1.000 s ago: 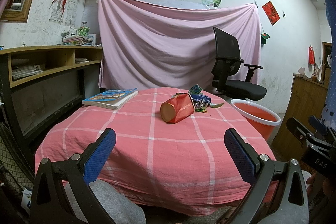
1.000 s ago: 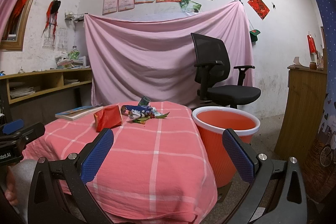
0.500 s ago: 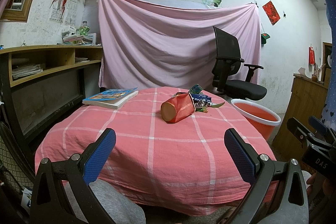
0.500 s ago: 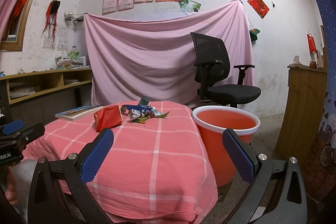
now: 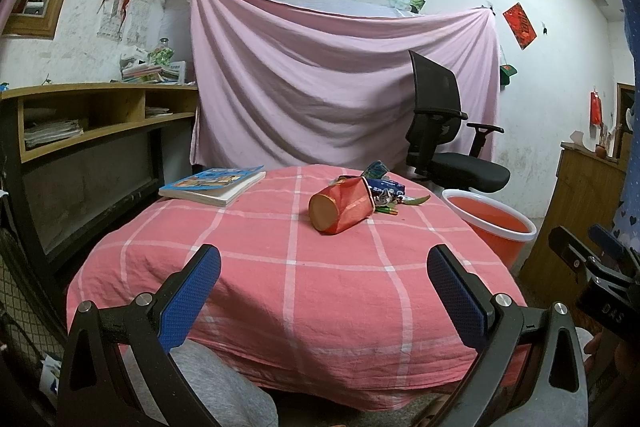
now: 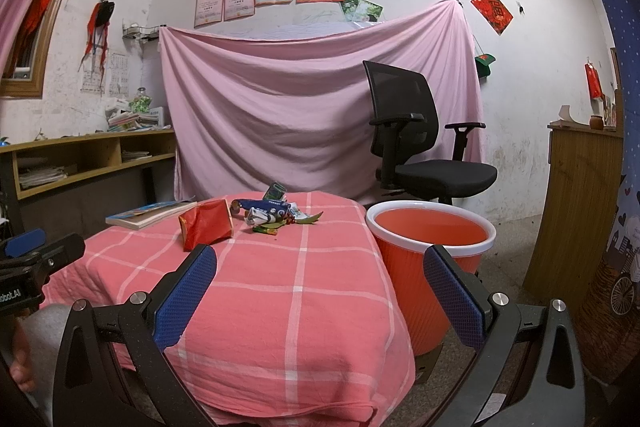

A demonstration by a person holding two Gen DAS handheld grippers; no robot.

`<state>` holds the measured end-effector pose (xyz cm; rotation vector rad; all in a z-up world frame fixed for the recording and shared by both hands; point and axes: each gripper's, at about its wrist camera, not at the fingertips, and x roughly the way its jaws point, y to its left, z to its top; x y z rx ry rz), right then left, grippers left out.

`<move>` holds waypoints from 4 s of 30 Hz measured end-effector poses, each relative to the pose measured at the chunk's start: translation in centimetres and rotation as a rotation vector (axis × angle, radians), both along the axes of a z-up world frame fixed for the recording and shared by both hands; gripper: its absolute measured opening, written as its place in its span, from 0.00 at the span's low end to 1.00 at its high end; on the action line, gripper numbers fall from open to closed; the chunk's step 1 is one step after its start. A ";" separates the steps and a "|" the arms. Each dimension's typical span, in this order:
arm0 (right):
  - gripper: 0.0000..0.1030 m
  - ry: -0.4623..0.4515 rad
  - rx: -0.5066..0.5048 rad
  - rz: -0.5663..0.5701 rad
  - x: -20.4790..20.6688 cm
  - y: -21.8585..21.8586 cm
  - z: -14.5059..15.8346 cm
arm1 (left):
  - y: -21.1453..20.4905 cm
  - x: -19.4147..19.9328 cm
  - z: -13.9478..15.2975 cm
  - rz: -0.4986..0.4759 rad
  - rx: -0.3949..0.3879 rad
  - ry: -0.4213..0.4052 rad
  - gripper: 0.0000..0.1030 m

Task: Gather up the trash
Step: 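Reach the left gripper to the red paper cup and close on it, then carry the red cup with the left gripper while the right gripper grasps the green battery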

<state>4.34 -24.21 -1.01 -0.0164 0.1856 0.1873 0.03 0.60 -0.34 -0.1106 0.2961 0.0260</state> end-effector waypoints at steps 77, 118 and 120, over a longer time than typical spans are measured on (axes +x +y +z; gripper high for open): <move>0.20 0.694 -0.151 0.454 28.4 10.3 -3.8 | 4.4 23.3 -1.7 -0.293 -0.181 0.400 0.42; 0.08 -0.005 0.031 0.319 16.7 -0.5 3.3 | -6.6 18.1 5.6 -0.032 -0.005 -0.066 0.42; 0.08 -0.005 0.073 0.258 17.3 -2.5 3.5 | -8.8 19.3 6.4 -0.072 0.027 -0.077 0.42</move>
